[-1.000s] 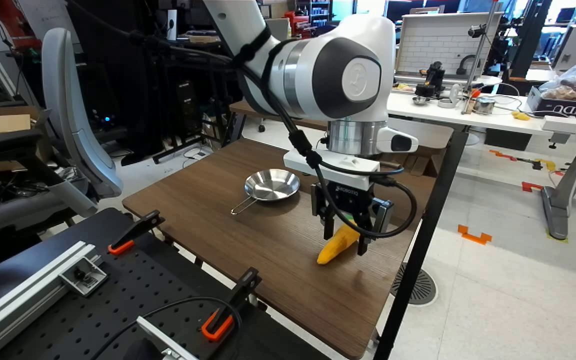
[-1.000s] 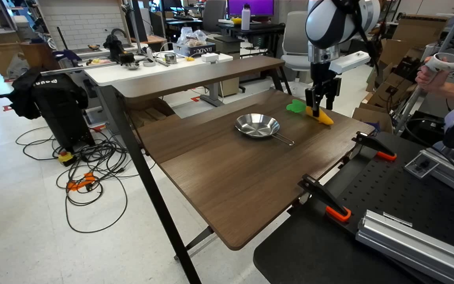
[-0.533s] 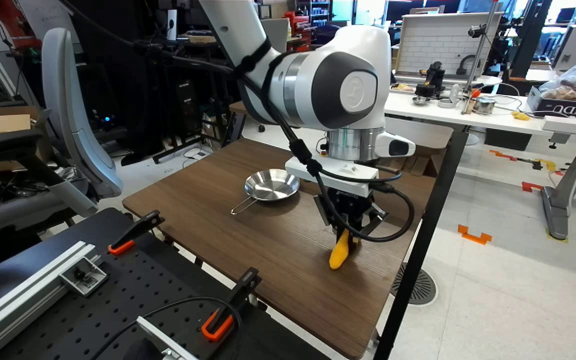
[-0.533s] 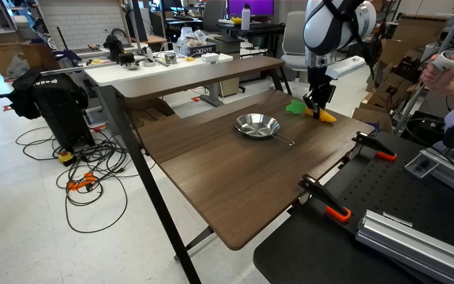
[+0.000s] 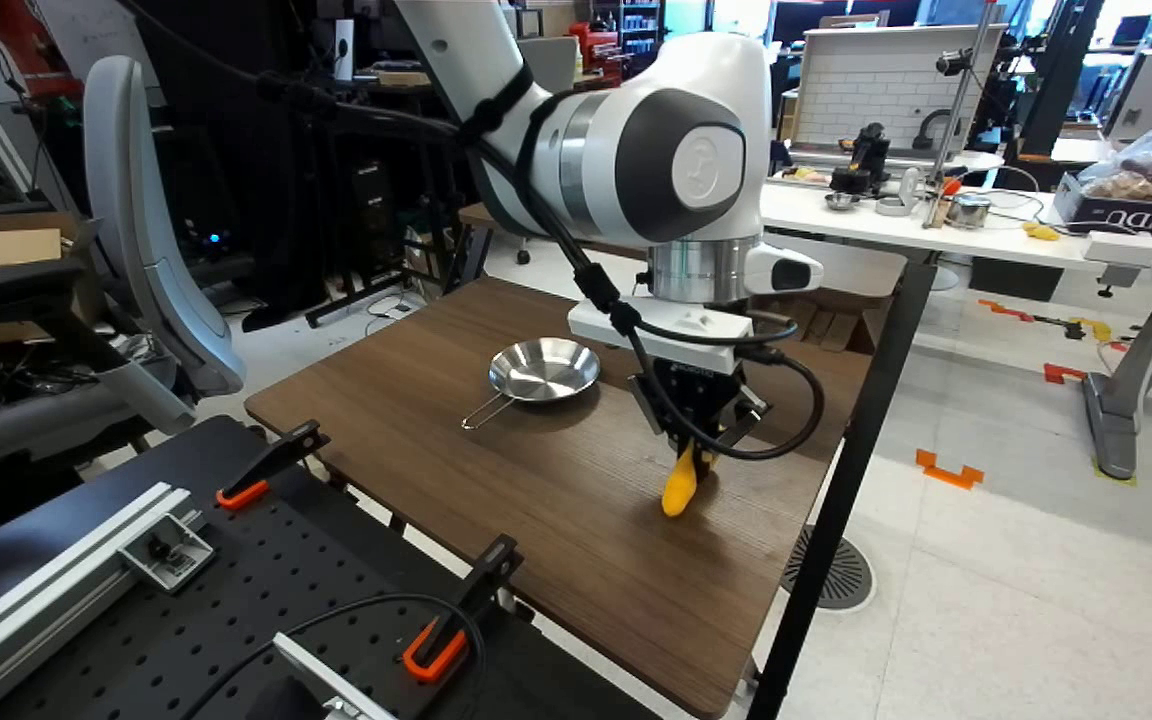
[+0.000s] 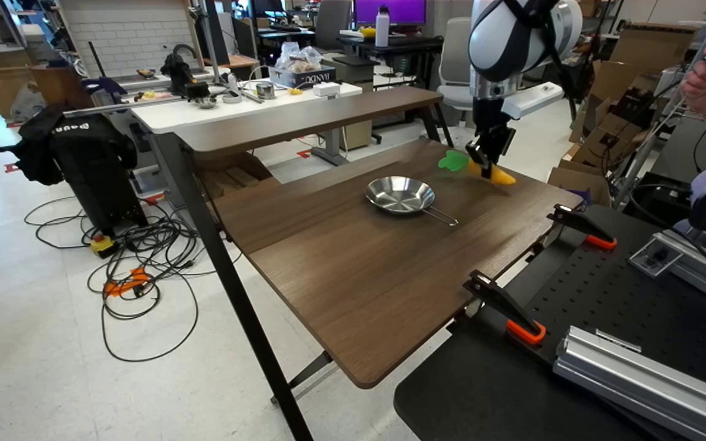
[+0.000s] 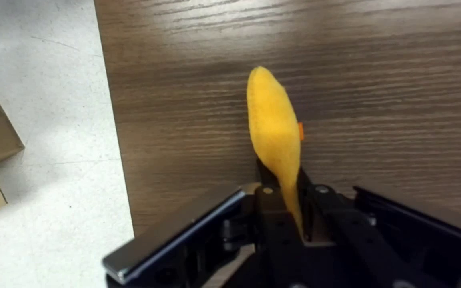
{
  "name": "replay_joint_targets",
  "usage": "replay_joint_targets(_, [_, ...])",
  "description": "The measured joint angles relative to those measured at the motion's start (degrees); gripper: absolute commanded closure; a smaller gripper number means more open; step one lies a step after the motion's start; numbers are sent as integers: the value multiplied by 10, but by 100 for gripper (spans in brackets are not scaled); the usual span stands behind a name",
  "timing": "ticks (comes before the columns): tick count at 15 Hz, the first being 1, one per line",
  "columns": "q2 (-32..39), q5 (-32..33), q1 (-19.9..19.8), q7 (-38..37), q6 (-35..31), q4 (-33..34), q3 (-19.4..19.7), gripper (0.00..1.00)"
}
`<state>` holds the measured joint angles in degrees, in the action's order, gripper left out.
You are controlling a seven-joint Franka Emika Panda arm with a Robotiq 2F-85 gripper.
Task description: Put the carrot plushie in the pan
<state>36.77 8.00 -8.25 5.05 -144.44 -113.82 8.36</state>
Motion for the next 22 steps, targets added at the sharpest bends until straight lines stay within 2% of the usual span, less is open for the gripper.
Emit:
replay_joint_targets(7, [-48, 7, 35, 0, -7, -15, -10, 97])
replay_joint_targets(15, [-95, 8, 80, 0, -7, -35, -38, 97])
replay_joint_targets(22, [-101, 9, 116, -7, -7, -40, -59, 97])
